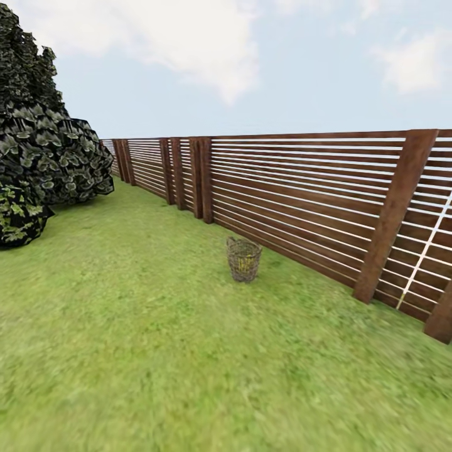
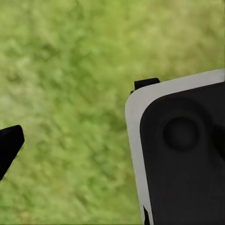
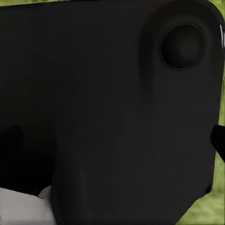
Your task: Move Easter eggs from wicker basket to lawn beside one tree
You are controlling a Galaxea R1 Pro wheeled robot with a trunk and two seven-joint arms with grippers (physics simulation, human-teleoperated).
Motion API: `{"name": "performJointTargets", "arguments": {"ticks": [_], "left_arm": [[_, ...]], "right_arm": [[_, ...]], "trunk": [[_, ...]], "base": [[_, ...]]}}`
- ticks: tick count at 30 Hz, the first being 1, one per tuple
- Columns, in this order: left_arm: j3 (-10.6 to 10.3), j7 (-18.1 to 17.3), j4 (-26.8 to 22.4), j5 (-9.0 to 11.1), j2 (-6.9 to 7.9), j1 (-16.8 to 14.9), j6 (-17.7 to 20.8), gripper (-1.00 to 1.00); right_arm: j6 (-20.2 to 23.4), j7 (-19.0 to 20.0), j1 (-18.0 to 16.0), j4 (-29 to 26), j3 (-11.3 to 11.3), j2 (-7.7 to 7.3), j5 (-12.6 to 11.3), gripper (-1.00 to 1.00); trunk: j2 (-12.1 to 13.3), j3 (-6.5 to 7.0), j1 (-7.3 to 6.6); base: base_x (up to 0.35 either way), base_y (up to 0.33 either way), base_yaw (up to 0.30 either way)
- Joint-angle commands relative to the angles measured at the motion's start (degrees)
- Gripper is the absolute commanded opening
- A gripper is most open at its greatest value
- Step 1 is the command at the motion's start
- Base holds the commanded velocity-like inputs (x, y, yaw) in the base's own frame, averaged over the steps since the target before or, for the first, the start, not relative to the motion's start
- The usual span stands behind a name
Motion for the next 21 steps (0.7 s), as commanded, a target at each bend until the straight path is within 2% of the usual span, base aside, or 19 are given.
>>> {"name": "performJointTargets", "arguments": {"ticks": [1,7,21], "left_arm": [[-0.4,0.1,0.0,-0.1,0.02,0.0,-0.2,1.0],[-0.4,0.1,0.0,-0.1,0.02,0.0,-0.2,1.0],[-0.4,0.1,0.0,-0.1,0.02,0.0,-0.2,1.0]], "right_arm": [[-0.2,0.0,0.0,0.0,-0.4,0.0,0.0,1.0],[-0.2,0.0,0.0,0.0,-0.4,0.0,0.0,1.0],[-0.2,0.0,0.0,0.0,-0.4,0.01,0.0,1.0]], "trunk": [[0.0,-0.04,0.03],[0.0,-0.04,0.03],[0.0,-0.04,0.03]], "base": [[0.257,0.231,-0.047],[0.258,0.231,-0.158],[0.259,0.231,-0.258]]}}
